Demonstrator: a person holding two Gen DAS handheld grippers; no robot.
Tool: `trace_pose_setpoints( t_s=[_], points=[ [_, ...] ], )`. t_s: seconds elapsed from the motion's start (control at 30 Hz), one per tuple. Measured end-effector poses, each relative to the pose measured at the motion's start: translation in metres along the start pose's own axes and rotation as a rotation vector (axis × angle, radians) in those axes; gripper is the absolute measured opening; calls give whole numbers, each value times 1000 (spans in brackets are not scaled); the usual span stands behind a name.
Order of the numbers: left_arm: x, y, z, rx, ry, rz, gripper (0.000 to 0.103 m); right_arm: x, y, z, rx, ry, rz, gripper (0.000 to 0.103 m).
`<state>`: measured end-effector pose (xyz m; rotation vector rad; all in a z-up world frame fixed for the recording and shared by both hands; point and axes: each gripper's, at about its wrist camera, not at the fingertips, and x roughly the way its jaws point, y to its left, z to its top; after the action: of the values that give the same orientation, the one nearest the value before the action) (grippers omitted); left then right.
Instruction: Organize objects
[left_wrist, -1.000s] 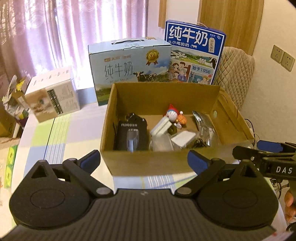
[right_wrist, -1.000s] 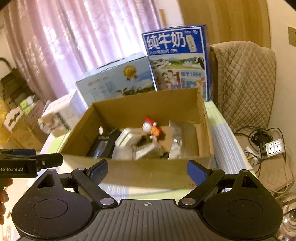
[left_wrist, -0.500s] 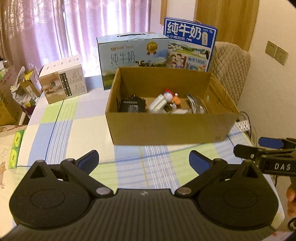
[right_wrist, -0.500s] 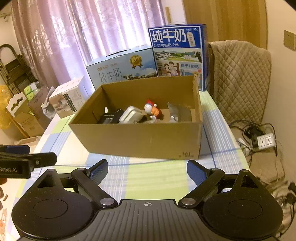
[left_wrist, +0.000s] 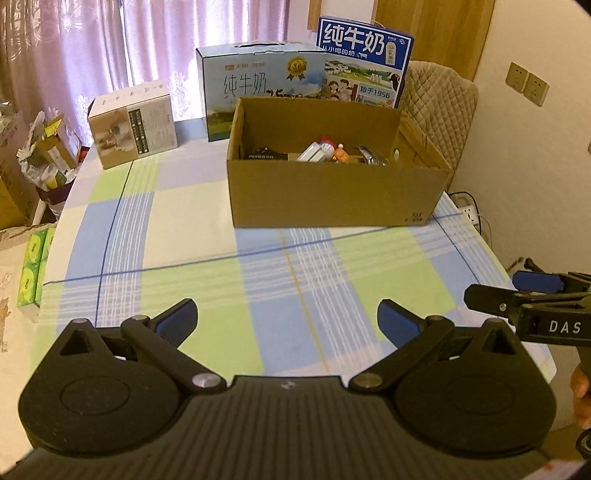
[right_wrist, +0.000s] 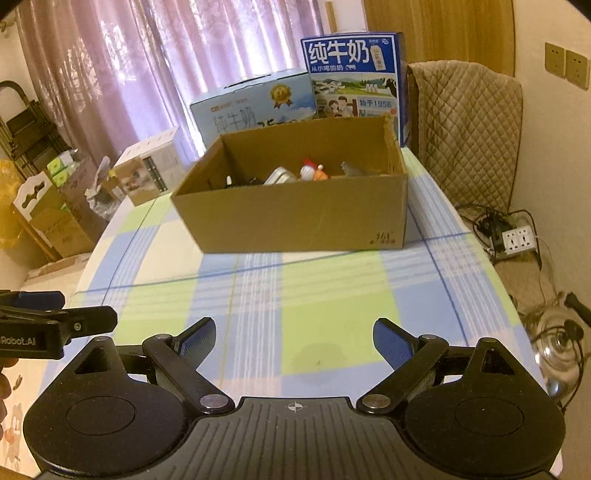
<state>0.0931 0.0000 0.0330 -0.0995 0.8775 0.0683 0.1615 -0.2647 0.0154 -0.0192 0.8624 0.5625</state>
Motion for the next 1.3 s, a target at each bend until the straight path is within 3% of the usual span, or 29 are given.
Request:
trace_pose_setpoints(
  t_s=[0.57, 1.3],
  points=[
    [-29, 24, -47, 7, 26, -38, 102, -25, 43, -42, -13, 13, -23, 89],
    [-33, 29, -65, -3, 50, -27, 102, -16, 55, -56, -17, 55, -24, 89]
  ],
)
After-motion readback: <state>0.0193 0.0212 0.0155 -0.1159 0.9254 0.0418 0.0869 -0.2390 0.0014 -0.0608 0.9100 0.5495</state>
